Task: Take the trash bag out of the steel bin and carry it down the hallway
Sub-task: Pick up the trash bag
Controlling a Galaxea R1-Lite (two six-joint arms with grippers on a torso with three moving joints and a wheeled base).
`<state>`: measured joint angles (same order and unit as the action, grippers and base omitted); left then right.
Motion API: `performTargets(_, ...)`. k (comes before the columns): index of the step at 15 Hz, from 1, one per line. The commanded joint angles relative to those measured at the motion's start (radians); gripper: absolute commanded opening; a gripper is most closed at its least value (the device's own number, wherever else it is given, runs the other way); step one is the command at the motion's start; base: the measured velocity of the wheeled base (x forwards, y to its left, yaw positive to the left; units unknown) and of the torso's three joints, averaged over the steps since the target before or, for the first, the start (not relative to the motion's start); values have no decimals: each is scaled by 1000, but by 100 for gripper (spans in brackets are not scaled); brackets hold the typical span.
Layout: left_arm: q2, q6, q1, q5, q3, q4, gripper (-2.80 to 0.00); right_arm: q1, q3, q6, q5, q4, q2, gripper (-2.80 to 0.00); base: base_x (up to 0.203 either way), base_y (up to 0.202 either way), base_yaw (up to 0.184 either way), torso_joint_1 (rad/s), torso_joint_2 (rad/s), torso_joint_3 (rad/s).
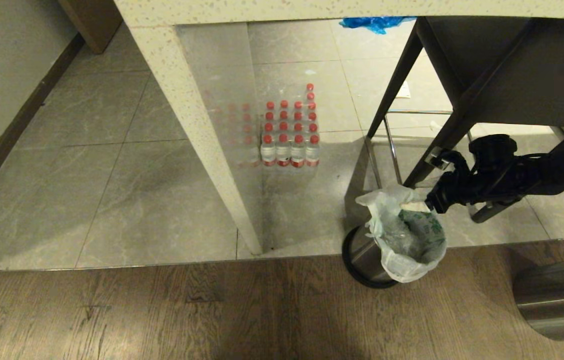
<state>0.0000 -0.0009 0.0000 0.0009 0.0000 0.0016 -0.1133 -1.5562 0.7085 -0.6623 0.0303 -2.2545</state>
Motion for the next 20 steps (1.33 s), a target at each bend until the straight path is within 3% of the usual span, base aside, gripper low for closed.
performTargets(1,0,-1,0,1,2,0,-280,-4,-38,42,-24,19,-30,0,0,0,0,0,0,0)
performTargets(14,0,-1,0,1,0,0,-280,-20,-383,95,-72,114,-296,0,0,0,0,0,0,0)
performTargets(20,0,-1,0,1,0,0,-280,-24,-386,92,-84,108,-324,0,0,0,0,0,0,0)
